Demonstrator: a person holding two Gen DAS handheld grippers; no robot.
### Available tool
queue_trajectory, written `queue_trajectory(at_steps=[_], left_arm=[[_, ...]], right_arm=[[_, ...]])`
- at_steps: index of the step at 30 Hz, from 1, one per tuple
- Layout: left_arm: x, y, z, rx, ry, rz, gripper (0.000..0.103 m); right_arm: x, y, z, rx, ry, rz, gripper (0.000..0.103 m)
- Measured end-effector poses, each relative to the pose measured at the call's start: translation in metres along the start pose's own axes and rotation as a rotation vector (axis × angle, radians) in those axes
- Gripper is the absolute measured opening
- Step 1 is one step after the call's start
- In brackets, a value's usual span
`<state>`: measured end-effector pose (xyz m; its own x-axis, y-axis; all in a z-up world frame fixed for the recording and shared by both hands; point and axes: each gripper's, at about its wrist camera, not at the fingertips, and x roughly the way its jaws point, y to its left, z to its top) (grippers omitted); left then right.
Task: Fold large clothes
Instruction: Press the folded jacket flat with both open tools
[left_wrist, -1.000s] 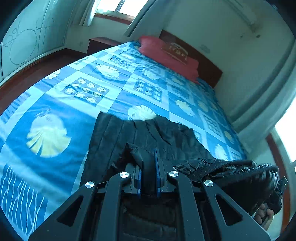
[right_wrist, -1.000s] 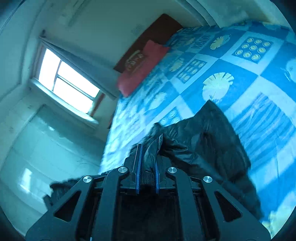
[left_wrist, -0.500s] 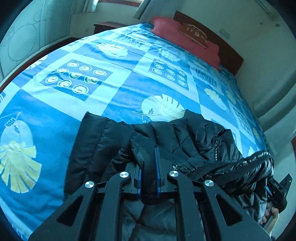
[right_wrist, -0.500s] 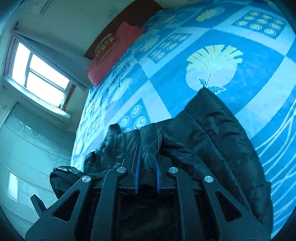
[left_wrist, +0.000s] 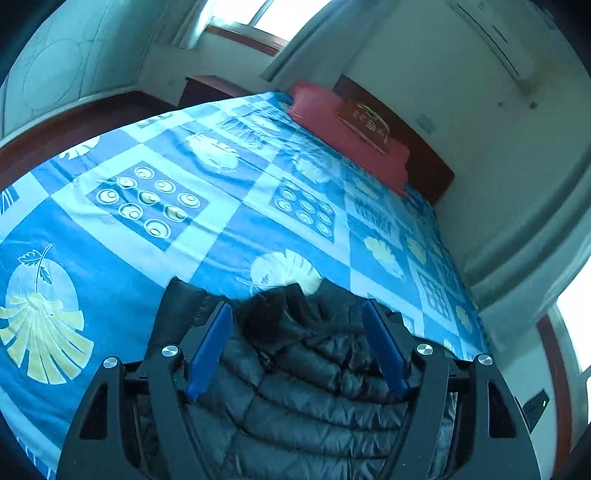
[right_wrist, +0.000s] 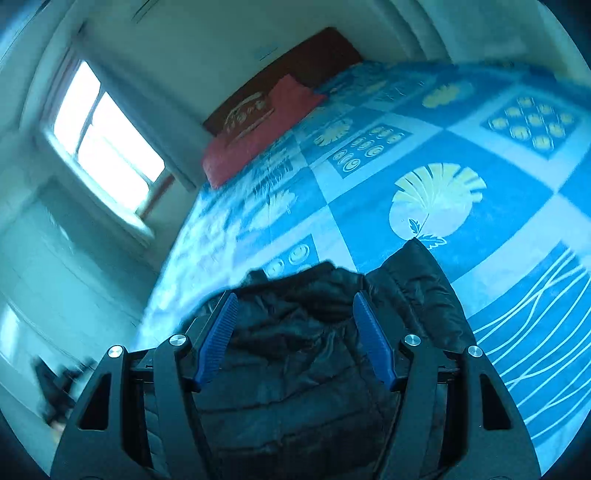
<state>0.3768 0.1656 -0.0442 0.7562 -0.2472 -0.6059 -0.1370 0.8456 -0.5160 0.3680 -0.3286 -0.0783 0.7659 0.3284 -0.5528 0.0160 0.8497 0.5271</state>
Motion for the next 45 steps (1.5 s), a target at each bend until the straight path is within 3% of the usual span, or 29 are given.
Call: queue_trajectory(at_steps=[3,7,13,17,23,26,31,32,33,36,41,45], left_arm=[[0.008,-0.02,-0.022,0.138,0.044,0.005,0.072],[0.039,-0.035,-0.046,0.319,0.038,0.144,0.072],[0.09,-0.015,-0.044,0.326,0.075,0.257,0.072],[0.112,-0.005,-0.047,0.329,0.083,0.287,0.074],[0.122,-0.005,-0.047,0.34,0.089,0.309,0.077],[0.101,-0.012,-0.04,0.316,0.078,0.317,0.076],[0.066,-0.042,-0.048,0.29,0.003,0.201,0.076],[0.069,-0.052,-0.054,0.304,0.011,0.17,0.076],[0.073,-0.059,-0.058,0.317,0.021,0.153,0.076],[0.097,-0.074,-0.072,0.364,0.045,0.159,0.076],[0.133,-0.075,-0.083,0.4,0.086,0.211,0.077],[0.15,-0.074,-0.09,0.428,0.082,0.248,0.079]], right_arm=[[0.016,0.026,-0.013,-0.137,0.038,-0.054,0.06],[0.048,0.051,-0.027,-0.292,0.057,-0.137,0.06],[0.101,0.036,-0.035,-0.344,0.126,-0.252,0.06],[0.121,0.03,-0.039,-0.356,0.129,-0.289,0.061],[0.126,0.028,-0.037,-0.35,0.133,-0.294,0.061],[0.11,0.038,-0.032,-0.354,0.108,-0.299,0.06],[0.085,0.076,-0.041,-0.372,0.045,-0.214,0.06],[0.088,0.085,-0.047,-0.399,0.06,-0.183,0.06],[0.091,0.095,-0.053,-0.446,0.047,-0.212,0.058],[0.098,0.108,-0.063,-0.518,0.03,-0.228,0.058],[0.134,0.092,-0.07,-0.49,0.14,-0.244,0.059],[0.143,0.086,-0.073,-0.464,0.136,-0.24,0.06]])
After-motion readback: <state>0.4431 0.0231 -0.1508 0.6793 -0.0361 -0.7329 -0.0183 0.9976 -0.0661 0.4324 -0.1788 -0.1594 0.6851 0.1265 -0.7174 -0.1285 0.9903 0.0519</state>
